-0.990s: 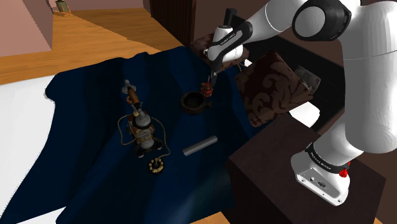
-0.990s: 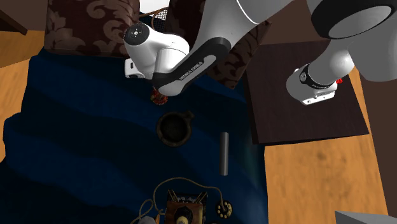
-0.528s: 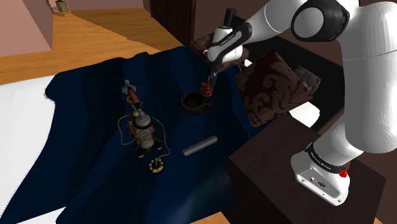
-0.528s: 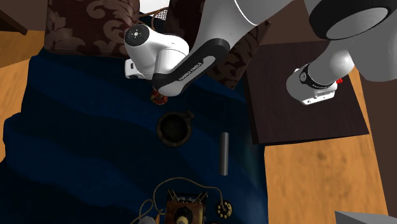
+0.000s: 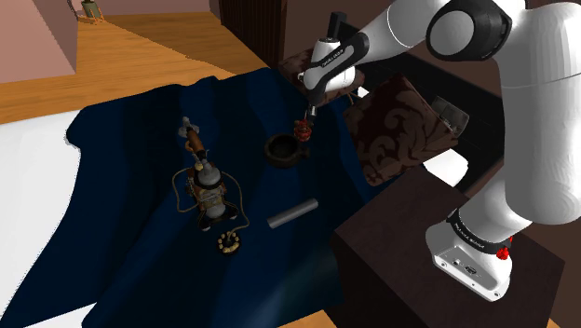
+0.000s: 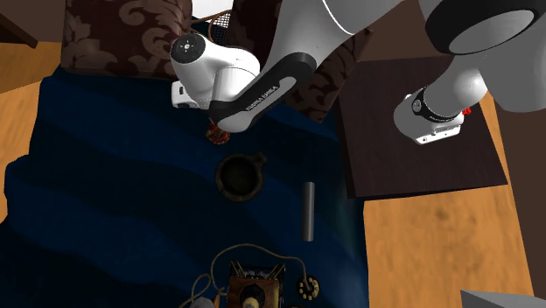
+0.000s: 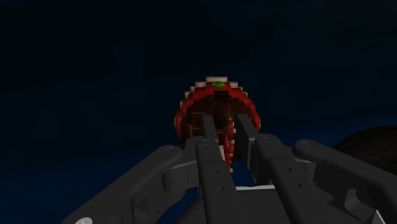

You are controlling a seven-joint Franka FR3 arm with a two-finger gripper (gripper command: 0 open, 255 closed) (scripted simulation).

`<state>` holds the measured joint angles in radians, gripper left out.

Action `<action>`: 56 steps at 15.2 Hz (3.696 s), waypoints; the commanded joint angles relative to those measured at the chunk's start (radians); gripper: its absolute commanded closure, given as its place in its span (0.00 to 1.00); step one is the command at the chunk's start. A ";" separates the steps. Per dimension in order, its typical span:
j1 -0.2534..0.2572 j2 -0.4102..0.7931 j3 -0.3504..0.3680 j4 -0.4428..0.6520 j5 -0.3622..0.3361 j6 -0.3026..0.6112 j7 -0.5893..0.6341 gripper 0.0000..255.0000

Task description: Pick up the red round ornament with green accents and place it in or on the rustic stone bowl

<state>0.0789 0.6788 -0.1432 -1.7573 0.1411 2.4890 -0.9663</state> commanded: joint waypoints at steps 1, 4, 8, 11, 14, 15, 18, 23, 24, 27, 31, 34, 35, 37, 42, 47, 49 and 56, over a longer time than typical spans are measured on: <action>0.000 0.001 0.000 0.000 0.000 0.000 0.000 1.00; 0.002 -0.019 -0.003 -0.004 -0.003 -0.016 0.002 1.00; 0.007 -0.058 -0.010 -0.008 -0.010 -0.051 0.007 1.00; 0.010 -0.085 -0.014 -0.008 -0.016 -0.078 0.010 1.00; 0.013 -0.112 -0.018 -0.007 -0.021 -0.106 0.013 1.00; 0.014 -0.121 -0.019 -0.006 -0.023 -0.116 0.014 1.00; 0.048 -0.113 -0.035 -0.046 -0.046 -0.059 0.067 0.00; 0.252 -0.056 -0.152 -0.158 -0.176 0.117 0.370 0.00; 0.270 -0.049 -0.163 -0.162 -0.182 0.127 0.391 0.00; 0.259 -0.012 -0.156 -0.148 -0.174 0.150 0.385 0.00; 0.241 0.044 -0.145 -0.123 -0.164 0.182 0.379 0.00; 0.241 0.044 -0.145 -0.123 -0.163 0.182 0.378 0.00; 0.241 0.044 -0.145 -0.123 -0.163 0.182 0.378 0.00; 0.241 0.044 -0.145 -0.123 -0.163 0.182 0.378 0.00; 0.242 0.049 -0.144 -0.123 -0.162 0.187 0.380 1.00; 0.232 0.063 -0.141 -0.108 -0.159 0.188 0.373 1.00; 0.241 0.044 -0.146 -0.123 -0.163 0.182 0.378 1.00; 0.256 -0.035 -0.162 -0.145 -0.174 0.126 0.374 1.00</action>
<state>0.3328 0.6525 -0.3040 -1.9002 -0.0319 2.6248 -0.5917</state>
